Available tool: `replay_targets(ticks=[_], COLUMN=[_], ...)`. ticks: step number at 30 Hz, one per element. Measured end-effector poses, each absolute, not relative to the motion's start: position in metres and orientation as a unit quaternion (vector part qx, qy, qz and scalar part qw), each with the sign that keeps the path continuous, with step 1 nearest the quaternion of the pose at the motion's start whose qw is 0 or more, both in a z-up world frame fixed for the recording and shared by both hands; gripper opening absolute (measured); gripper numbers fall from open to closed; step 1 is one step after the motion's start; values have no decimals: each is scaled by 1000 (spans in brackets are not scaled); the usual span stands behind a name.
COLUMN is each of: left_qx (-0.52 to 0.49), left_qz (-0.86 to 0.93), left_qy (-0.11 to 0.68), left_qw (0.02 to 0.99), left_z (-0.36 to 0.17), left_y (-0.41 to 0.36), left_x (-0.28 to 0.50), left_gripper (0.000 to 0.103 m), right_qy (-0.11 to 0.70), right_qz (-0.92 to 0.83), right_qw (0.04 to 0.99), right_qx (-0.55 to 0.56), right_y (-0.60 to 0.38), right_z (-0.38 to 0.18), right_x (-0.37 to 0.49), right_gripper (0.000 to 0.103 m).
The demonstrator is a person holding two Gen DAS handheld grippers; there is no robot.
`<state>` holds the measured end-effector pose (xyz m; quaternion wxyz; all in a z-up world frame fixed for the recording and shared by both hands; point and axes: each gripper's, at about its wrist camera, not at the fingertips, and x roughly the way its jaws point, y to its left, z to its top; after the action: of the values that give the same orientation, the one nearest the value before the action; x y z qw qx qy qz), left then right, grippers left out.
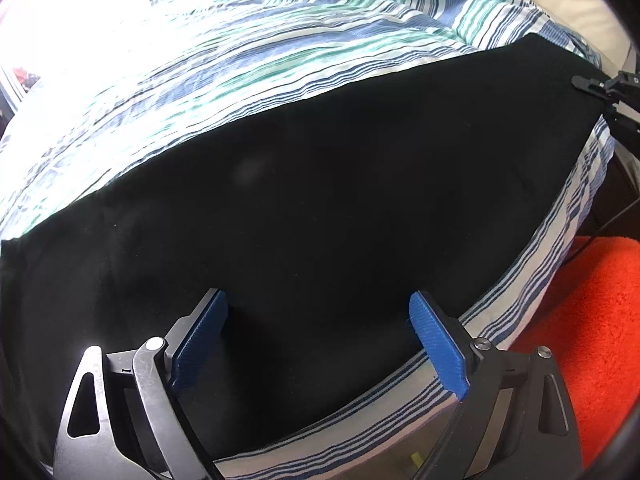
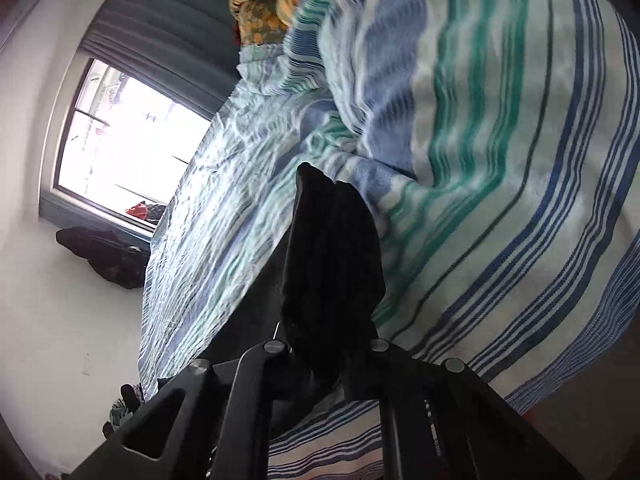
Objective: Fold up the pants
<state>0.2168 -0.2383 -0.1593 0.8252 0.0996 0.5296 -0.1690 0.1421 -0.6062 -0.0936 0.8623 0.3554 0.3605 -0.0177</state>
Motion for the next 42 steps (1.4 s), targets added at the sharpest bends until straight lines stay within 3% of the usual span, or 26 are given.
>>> replay_targets(ticks=[5, 11, 15, 19, 20, 22, 23, 25, 28, 30, 33, 36, 38, 42], left_qx=[29, -47, -91, -145, -158, -173, -177, -185, -190, -193, -162, -127, -105, -102], left_qz=[-159, -91, -23, 49, 68, 94, 106, 110, 85, 37, -62, -139, -142, -133], left_qy=[519, 475, 445, 431, 432, 437, 442, 447, 443, 443, 443, 470, 495, 529], left_qw=[839, 874, 890, 889, 885, 878, 873, 868, 872, 875, 879, 862, 851, 832], left_z=[-123, -70, -49, -54, -60, -74, -82, -92, -101, -100, -86, -89, -103, -128], left_y=[-183, -64, 18, 100, 119, 143, 150, 155, 146, 125, 70, 18, -3, -15], left_x=[223, 214, 191, 164, 156, 144, 139, 127, 115, 117, 129, 150, 163, 176], left_gripper=[93, 93, 93, 93, 93, 93, 93, 93, 92, 91, 80, 72, 56, 41], right_qy=[339, 316, 318, 337, 343, 405, 442, 474, 449, 412, 374, 390, 404, 376], right_qz=[51, 167, 236, 281, 287, 306, 299, 269, 250, 220, 173, 149, 149, 163], right_qw=[894, 915, 908, 893, 891, 859, 843, 836, 858, 883, 906, 905, 900, 910], right_qx=[288, 190, 134, 95, 82, 70, 65, 55, 9, -46, -96, -85, -63, -63], right_y=[-541, -399, -279, -166, -141, -105, -97, -105, -139, -166, -198, -224, -230, -233], right_z=[-21, 53, 51, -12, -37, -100, -128, -156, -141, -124, -120, -132, -131, -122], right_x=[139, 143, 144, 149, 148, 157, 160, 155, 139, 127, 97, 90, 95, 93], right_gripper=[11, 11, 11, 12, 19, 49, 72, 72, 73, 85, 90, 90, 90, 90])
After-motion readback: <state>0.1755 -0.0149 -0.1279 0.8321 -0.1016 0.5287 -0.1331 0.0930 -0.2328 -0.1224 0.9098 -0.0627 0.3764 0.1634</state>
